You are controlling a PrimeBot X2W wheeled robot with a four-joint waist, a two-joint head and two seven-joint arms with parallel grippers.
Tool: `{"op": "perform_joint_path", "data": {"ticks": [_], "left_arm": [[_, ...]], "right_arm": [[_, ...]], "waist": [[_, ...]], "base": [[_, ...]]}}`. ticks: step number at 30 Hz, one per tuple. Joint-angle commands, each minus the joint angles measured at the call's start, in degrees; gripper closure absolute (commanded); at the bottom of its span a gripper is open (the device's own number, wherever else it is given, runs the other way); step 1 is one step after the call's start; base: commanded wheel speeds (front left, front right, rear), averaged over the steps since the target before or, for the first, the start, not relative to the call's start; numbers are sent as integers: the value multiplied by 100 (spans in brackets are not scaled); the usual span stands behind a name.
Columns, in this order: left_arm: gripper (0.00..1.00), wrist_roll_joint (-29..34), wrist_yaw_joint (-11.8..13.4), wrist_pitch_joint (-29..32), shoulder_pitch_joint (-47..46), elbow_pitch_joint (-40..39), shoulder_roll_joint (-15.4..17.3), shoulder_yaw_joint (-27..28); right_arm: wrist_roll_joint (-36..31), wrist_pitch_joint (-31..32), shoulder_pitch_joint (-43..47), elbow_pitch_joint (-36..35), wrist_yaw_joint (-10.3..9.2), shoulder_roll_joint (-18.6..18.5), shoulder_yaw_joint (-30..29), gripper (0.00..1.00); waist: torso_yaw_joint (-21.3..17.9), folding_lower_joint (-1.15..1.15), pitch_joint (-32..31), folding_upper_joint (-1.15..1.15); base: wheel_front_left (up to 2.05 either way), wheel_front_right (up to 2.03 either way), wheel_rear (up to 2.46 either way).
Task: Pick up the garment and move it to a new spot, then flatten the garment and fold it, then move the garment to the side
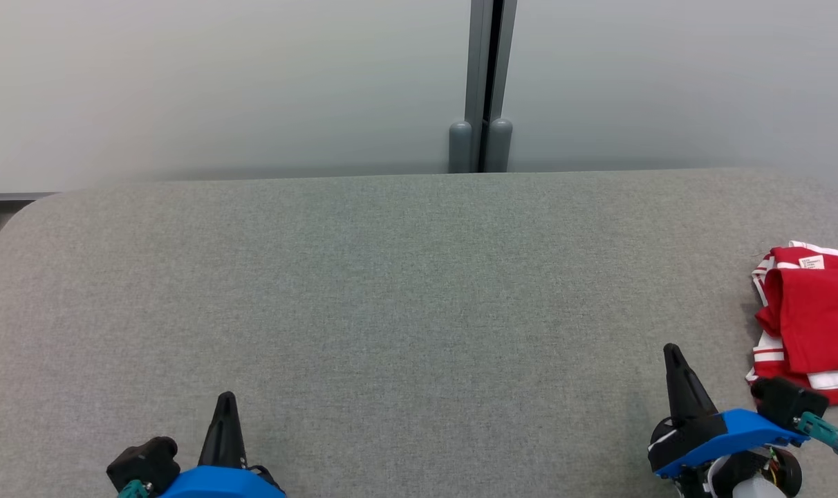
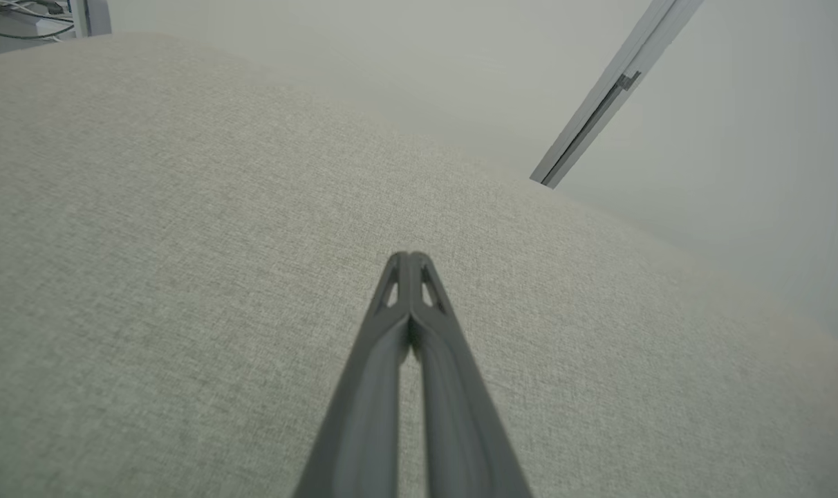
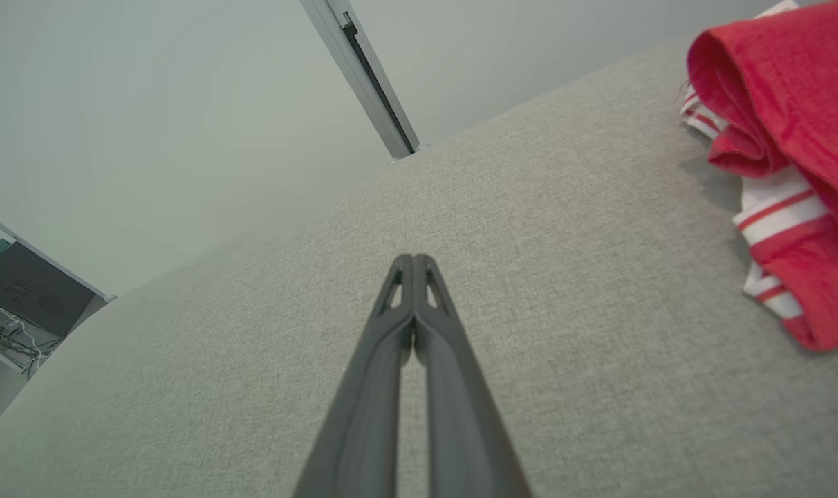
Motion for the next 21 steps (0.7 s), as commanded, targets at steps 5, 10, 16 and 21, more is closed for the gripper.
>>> {"op": "perform_joint_path", "data": {"ticks": [5,10,16,21], "left_arm": [[100,-588,-103,149,-238,-150,11,148],[100,-1026,-168,262,-280,-187,13,236],[100,-1520,-241,392,-324,-227,15,337],[100,-1909,-298,494,-351,-259,16,416]], "right_arm": [[596,145,3,-252,0,-30,-48,100],[1036,258,35,-355,0,-33,-79,100],[1528,387,70,-472,0,-36,-116,100],[1918,491,93,-560,0,-38,-144,100]], "waist": [[-3,0,-7,0],[-7,0,-13,0],[-11,0,-21,0],[-14,0,-28,0]], "base": [[0,0,0],[0,0,0],[0,0,0],[0,0,0]]}}
